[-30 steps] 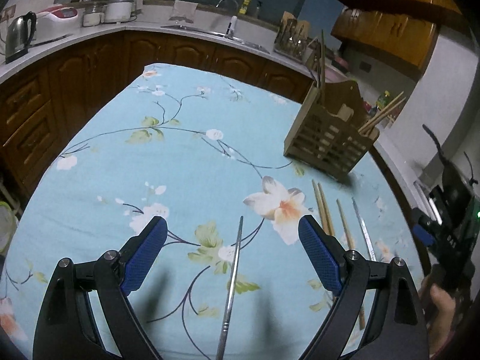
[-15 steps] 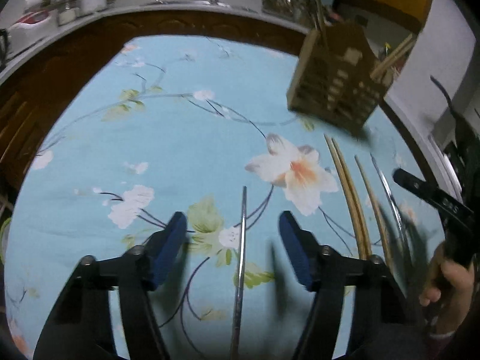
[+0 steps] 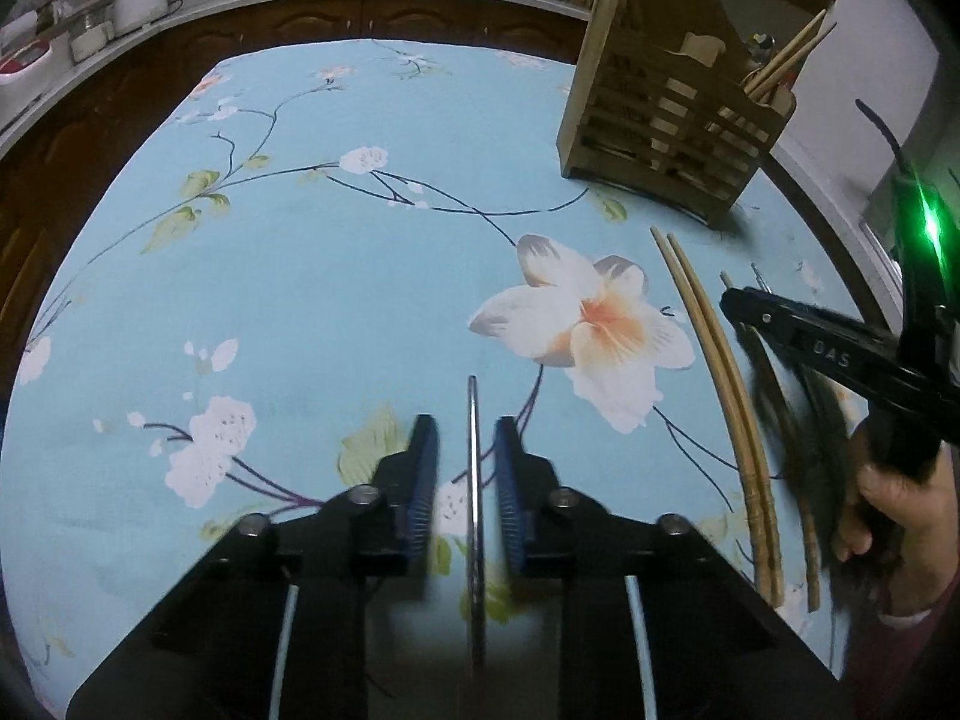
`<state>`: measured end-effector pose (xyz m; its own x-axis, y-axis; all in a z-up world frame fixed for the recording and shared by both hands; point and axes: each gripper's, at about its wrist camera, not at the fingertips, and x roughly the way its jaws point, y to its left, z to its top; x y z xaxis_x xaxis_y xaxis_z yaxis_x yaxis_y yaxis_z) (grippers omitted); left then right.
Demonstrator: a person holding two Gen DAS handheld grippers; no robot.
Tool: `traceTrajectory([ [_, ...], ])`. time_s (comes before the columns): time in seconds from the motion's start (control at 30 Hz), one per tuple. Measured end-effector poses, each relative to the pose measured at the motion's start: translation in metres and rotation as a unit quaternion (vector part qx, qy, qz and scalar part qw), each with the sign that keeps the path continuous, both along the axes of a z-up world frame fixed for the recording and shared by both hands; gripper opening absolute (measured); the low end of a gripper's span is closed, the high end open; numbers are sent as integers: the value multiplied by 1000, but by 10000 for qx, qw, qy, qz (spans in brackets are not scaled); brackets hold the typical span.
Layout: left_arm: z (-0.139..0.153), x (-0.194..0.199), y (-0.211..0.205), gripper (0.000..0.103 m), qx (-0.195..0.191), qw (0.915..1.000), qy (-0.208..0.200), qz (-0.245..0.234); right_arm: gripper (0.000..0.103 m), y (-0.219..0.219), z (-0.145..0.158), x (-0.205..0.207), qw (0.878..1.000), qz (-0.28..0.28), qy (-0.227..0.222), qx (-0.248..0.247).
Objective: Organize utensils
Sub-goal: 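Grasp a metal chopstick with the left tool while the right tool grasps a wooden chopstick, then lift and carry both chopsticks in the two tools to the wooden holder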
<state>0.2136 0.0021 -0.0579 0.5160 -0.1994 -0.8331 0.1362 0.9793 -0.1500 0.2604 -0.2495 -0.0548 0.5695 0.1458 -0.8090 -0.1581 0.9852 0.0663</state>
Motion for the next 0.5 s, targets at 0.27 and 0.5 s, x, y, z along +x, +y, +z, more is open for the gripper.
traceTrajectory([
  [0.27,0,8,0,4,-25,10000,24,-79,6,2,1,2,10000,72,-20,25],
  [0.5,11,-1,5,3,-309,9995,-21,-57,5,-17,27,-27,9982,54,-218,560],
])
